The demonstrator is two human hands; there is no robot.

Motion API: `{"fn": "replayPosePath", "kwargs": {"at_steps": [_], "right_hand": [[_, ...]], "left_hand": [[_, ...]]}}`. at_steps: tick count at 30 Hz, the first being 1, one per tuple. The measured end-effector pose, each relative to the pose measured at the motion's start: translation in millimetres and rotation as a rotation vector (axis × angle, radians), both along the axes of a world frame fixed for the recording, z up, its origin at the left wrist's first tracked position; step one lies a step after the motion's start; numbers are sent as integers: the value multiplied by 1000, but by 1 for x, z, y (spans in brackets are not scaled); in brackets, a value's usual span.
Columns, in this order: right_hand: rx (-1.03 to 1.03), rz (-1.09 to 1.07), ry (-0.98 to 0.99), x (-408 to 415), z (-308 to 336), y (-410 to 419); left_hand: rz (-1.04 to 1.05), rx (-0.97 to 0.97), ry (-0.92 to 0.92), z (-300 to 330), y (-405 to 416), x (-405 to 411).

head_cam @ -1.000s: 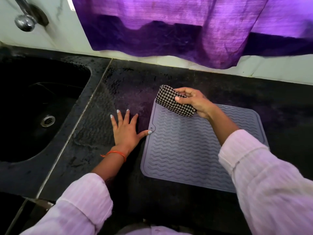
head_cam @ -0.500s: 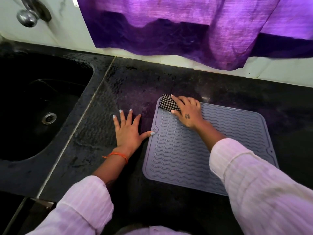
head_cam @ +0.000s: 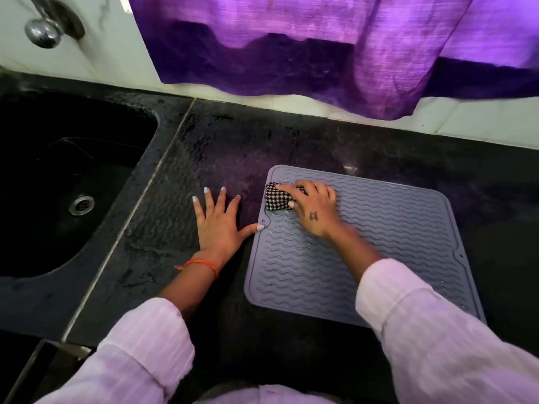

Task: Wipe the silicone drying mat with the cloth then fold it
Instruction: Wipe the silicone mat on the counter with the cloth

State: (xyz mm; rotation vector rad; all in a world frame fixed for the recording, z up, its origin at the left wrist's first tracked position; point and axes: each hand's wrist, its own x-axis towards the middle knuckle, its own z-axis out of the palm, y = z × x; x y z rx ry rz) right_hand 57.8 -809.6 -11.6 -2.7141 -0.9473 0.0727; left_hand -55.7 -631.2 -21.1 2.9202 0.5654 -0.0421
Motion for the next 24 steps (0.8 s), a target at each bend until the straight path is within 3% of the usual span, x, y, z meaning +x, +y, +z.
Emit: {"fn": "replayPosePath", "kwargs": {"at_steps": [4, 9, 12, 17, 20, 24], "right_hand": [[116, -31, 68, -1, 8, -2], [30, -61, -133, -45, -21, -11], [26, -25, -59, -34, -12, -11], [193, -51, 63, -48, 1, -23], [90, -31, -90, -81, -17, -32], [84, -30, -56, -73, -8, -25]], "left_hand": [[10, -1, -6, 0, -1, -1], [39, 3, -12, -3, -3, -2], [37, 6, -7, -2, -4, -2], [48, 3, -4, -4, -5, -4], [49, 2, -3, -6, -4, -3], [41, 12, 10, -4, -4, -2]]}}
